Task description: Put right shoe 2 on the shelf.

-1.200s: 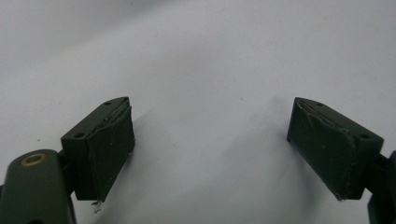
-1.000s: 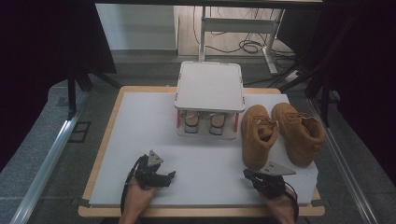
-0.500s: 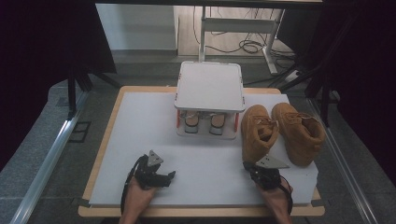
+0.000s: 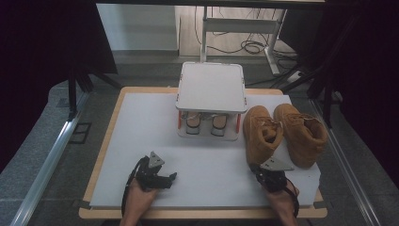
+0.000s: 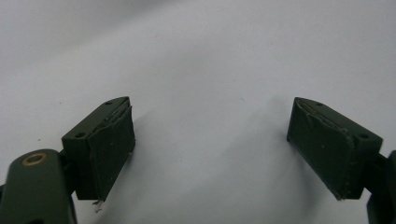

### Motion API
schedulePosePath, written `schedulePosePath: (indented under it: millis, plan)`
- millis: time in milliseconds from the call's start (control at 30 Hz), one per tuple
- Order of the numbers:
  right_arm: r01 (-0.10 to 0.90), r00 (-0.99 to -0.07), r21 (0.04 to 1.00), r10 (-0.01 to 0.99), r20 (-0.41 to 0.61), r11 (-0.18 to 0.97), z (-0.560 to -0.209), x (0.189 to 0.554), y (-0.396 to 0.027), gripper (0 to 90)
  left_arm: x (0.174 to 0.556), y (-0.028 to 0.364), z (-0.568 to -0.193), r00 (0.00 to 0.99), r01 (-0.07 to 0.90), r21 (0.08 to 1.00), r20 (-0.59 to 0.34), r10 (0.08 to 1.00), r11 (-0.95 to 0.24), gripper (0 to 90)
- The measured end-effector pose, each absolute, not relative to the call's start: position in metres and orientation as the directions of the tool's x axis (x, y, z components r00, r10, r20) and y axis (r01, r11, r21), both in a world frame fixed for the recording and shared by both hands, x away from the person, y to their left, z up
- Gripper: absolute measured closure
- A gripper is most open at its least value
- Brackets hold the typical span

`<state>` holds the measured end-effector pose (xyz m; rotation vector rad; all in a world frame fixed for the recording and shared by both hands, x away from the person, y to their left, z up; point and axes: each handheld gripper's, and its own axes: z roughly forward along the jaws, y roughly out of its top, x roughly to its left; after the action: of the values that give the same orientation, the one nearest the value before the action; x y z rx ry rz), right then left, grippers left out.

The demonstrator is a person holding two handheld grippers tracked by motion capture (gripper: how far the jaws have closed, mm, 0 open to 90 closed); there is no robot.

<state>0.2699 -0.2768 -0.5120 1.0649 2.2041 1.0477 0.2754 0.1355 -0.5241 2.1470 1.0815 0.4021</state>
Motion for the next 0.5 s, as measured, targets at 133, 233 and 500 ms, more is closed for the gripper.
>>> schedulePosePath:
  millis: [133, 233, 500]
  plan:
    - [0.451, -0.581, 0.799, 0.810, -0.075, 0.398, -0.512, 0.269, -0.289, 90.0, 0.275, 0.135, -0.524, 0.605, 0.582, 0.699, -0.031, 0.795, -0.415, 14.8]
    - [0.451, -0.578, 0.798, 0.812, -0.081, 0.400, -0.511, 0.268, -0.295, 90.0, 0.275, 0.135, -0.524, 0.605, 0.582, 0.699, -0.031, 0.795, -0.415, 14.8]
    - [0.459, -0.550, 0.794, 0.829, -0.099, 0.399, -0.511, 0.265, -0.311, 90.0, 0.275, 0.135, -0.524, 0.605, 0.582, 0.700, -0.031, 0.796, -0.415, 14.8]
